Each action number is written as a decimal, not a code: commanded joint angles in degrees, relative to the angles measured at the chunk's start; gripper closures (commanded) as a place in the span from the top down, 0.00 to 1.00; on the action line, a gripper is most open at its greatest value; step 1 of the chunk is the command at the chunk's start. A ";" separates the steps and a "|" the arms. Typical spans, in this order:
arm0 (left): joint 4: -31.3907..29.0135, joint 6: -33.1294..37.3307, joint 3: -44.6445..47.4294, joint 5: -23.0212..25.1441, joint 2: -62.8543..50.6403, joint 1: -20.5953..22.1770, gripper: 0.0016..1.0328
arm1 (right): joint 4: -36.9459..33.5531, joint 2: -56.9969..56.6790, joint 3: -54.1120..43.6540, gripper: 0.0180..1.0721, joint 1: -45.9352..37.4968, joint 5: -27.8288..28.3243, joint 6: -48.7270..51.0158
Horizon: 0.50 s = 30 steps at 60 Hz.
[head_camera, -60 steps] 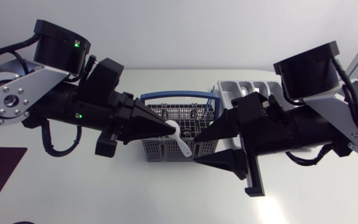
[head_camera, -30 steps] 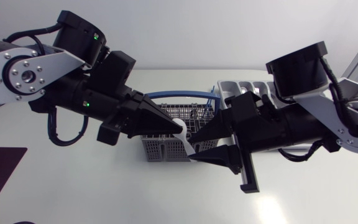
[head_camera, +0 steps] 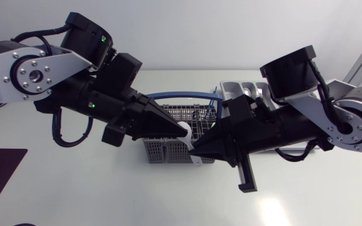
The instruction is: Unload the cutlery basket into the drawer organizer.
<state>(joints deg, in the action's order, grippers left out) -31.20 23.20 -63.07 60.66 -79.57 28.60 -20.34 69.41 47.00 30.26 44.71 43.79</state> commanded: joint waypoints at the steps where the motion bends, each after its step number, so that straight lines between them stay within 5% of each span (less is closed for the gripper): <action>1: -0.44 1.32 -1.71 1.04 -0.85 0.14 0.03 | 0.56 0.47 0.46 0.06 -0.38 0.29 1.65; 8: -0.26 1.23 -1.97 1.04 -1.11 -0.12 0.05 | 0.12 -0.15 -0.07 0.06 -0.64 0.29 1.82; 20: 0.35 -1.67 -4.70 1.04 -0.76 -3.81 0.63 | -1.90 -2.17 -0.68 0.06 -1.34 0.12 2.00; 26: 0.53 -3.69 -6.80 0.86 -0.15 -6.45 0.78 | -4.62 -4.46 -0.77 0.06 -3.63 -0.06 3.14; 30: 1.05 -5.01 -7.60 0.42 0.38 -8.21 0.80 | -6.47 -6.30 -1.04 0.06 -6.09 -0.15 4.37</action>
<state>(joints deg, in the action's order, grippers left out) -30.94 20.64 -68.10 60.80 -79.66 22.33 -24.95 65.69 46.92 26.59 44.75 45.56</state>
